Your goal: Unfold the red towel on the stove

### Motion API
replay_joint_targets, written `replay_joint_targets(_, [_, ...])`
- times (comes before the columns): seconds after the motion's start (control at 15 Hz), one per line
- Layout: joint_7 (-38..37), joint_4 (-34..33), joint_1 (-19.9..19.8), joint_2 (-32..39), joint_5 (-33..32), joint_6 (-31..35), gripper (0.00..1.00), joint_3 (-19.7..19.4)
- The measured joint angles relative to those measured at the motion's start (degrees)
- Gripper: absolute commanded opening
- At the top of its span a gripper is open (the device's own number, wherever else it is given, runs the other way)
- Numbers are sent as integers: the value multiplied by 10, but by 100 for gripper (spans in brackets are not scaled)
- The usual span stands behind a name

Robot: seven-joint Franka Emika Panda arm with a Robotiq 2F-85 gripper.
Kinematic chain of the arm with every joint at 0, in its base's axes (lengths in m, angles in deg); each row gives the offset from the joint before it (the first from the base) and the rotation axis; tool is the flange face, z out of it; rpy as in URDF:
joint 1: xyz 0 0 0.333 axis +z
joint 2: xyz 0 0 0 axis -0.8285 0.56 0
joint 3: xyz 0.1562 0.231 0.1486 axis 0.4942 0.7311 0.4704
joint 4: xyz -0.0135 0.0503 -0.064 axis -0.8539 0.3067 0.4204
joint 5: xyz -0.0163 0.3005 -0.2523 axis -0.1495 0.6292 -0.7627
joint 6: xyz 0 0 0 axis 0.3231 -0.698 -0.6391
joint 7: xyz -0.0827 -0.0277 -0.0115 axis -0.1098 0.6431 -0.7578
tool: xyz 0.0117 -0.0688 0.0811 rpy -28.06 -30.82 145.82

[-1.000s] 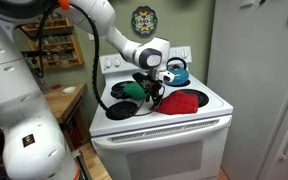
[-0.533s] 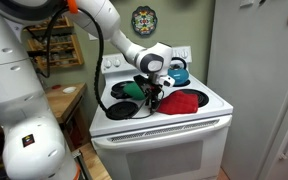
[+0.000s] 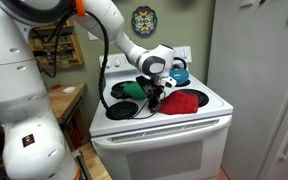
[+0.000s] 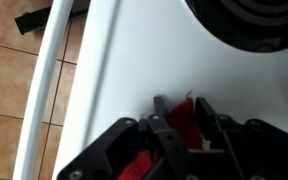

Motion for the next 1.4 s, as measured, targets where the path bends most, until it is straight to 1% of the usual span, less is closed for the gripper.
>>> replay_joint_targets(0.07, [0,-3,0,3,0,1,2,0])
replay_joint_targets(0.13, [0,-6,1,4,0,1,0,0])
replay_joint_targets(0.4, [-1,-17,8,-6,-7,1,1,7])
replay_joint_targets(0.6, [-8,-17,22,-40,-11,1,1,21])
replay_joint_targets(0.73, [-14,-15,31,-78,-11,-5,1,32])
replay_joint_targets(0.93, [-27,-10,39,-153,-11,-40,1,43])
replay_joint_targets(1.2, [-50,-8,37,-259,-25,-114,1,46])
replay_joint_targets(1.4, [-50,-11,27,-327,-63,-174,1,45])
